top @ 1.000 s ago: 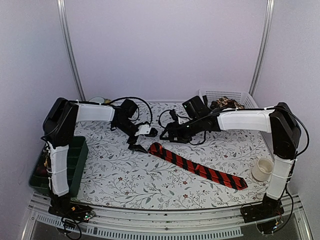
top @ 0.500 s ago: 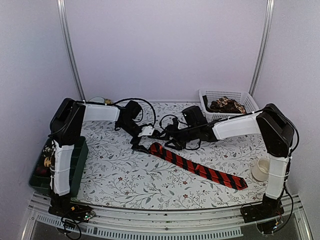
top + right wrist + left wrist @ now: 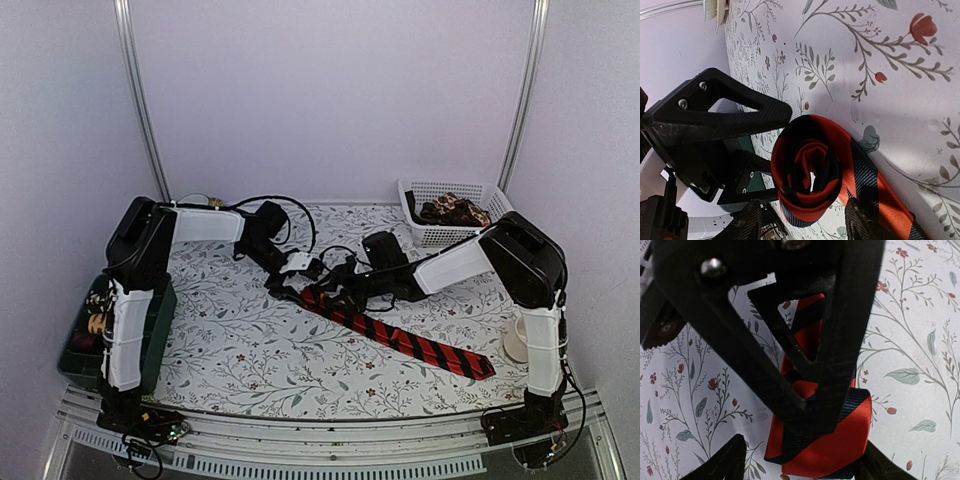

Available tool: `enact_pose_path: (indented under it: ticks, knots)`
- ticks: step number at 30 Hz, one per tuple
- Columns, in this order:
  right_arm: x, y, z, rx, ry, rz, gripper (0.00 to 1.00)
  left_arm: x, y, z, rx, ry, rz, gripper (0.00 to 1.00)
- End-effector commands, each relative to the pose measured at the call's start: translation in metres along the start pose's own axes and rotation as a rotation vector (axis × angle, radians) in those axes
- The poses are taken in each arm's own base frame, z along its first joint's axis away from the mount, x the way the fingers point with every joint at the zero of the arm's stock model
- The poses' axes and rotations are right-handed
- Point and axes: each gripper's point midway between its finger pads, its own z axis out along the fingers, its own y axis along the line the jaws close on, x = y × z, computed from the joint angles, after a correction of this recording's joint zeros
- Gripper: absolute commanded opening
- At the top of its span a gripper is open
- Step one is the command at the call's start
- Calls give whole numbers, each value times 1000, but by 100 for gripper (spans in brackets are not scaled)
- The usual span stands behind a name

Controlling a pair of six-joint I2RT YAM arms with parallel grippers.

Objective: Roll the ties
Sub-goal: Roll the tie at the center of the board.

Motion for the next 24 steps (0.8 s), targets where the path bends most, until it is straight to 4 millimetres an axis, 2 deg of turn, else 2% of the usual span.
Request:
enact_pose_path:
  ticks: [1,8,14,18,24]
  knots:
    - [2,-25,18,-12,35,73,56,-9,-10,9,52,-25,-7,71]
    - [2,-28,23,-14,45,90,54,-14,-12,11,66,-20,-2,57]
    - [3,-41,27,17,48,110,53,-21,-15,10,76,-18,4,48]
    - [2,-46,27,28,40,115,51,-21,-19,11,89,2,3,46]
    - [2,-43,28,13,40,114,45,-17,-24,19,101,43,-10,46]
